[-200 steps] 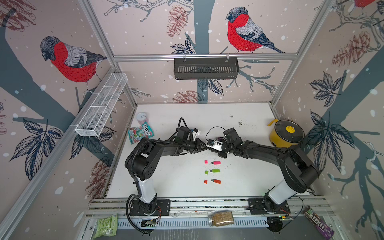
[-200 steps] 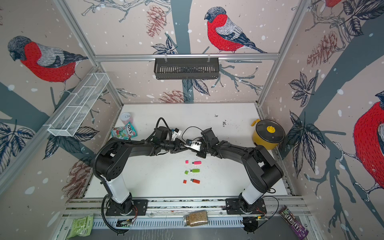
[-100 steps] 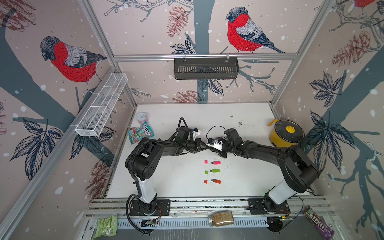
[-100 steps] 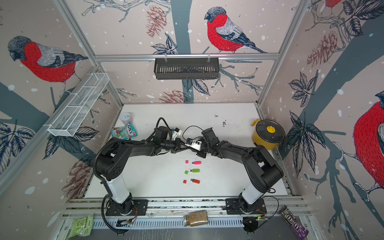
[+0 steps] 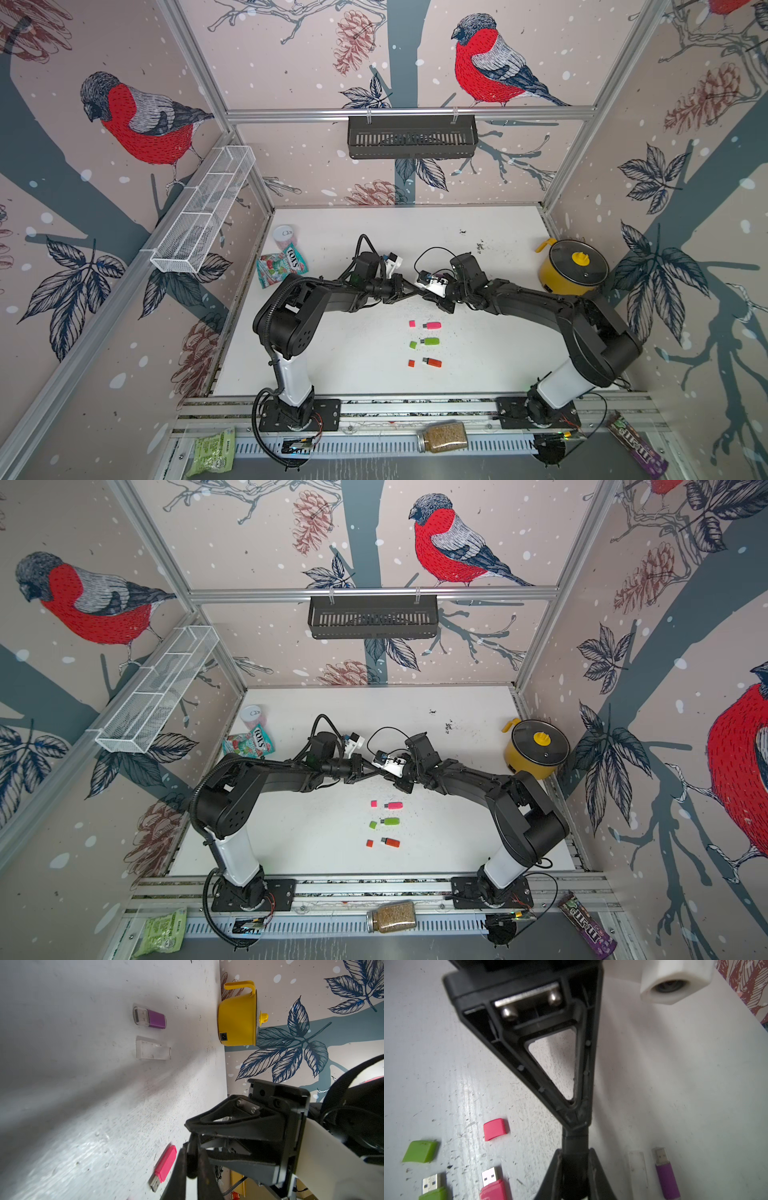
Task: Close the usb drive cover
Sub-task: Close the cover of the USB drive.
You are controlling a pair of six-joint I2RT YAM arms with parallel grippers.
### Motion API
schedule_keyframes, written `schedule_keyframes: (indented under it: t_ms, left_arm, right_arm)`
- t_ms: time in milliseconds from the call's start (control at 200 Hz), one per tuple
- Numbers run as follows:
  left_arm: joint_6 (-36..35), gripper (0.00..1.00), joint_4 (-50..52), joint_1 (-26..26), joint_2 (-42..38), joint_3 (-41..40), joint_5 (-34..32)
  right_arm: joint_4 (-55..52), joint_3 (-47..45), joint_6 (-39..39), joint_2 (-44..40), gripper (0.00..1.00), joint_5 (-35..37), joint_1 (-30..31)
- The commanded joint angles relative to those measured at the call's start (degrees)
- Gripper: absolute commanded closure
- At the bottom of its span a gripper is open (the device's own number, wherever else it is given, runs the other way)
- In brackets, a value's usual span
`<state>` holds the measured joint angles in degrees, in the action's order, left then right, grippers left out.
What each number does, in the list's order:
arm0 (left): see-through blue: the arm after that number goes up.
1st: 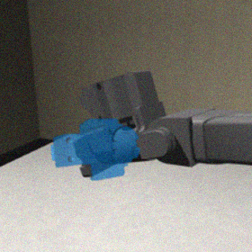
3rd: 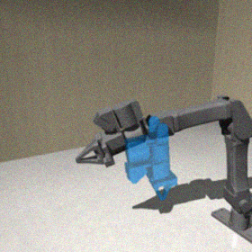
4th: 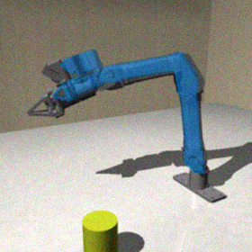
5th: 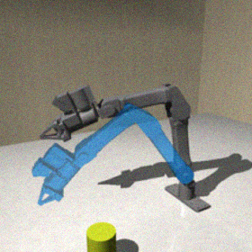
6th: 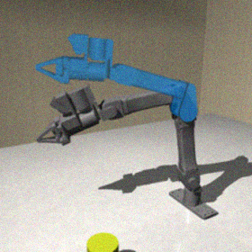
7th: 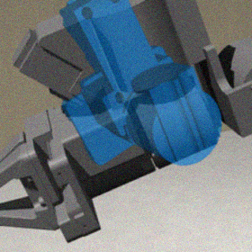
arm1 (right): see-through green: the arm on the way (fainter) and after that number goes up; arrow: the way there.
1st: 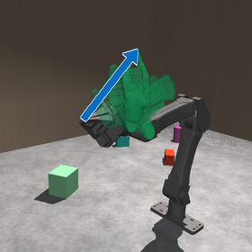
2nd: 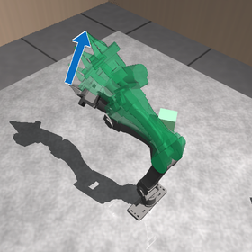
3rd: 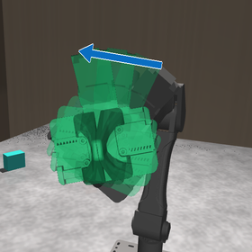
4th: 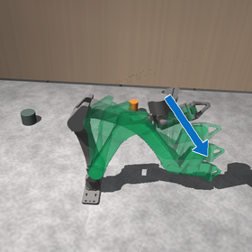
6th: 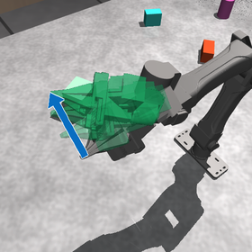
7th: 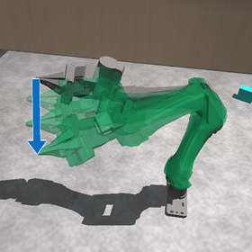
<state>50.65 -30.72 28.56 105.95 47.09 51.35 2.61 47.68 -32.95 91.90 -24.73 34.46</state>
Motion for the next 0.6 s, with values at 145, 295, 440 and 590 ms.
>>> schedule_keyframes:
  t_ms: [145, 295, 440, 590]
  left_arm:
    - [-0.12, 1.0, 2.18, 1.07, 0.62, 0.18, 2.1]
    - [-0.71, 1.0, 3.23, 1.11, -0.37, 0.69, 1.97]
    - [-1.84, 0.96, 5.36, 1.1, -1.63, 1.39, 1.3]
    - [-2.47, 0.78, 6.48, 1.12, -3.42, 1.53, 0.29]
  right_arm:
    - [9.88, 3.27, -3.71, -0.61, 0.88, -6.81, 0.39]
    - [7.55, 2.46, -4.19, 0.01, 0.86, -5.21, 0.43]
    - [8.11, -0.12, -2.94, -0.8, 0.86, -3.91, 0.44]
    - [7.5, -1.99, -2.56, -1.28, 0.86, -2.83, 0.35]
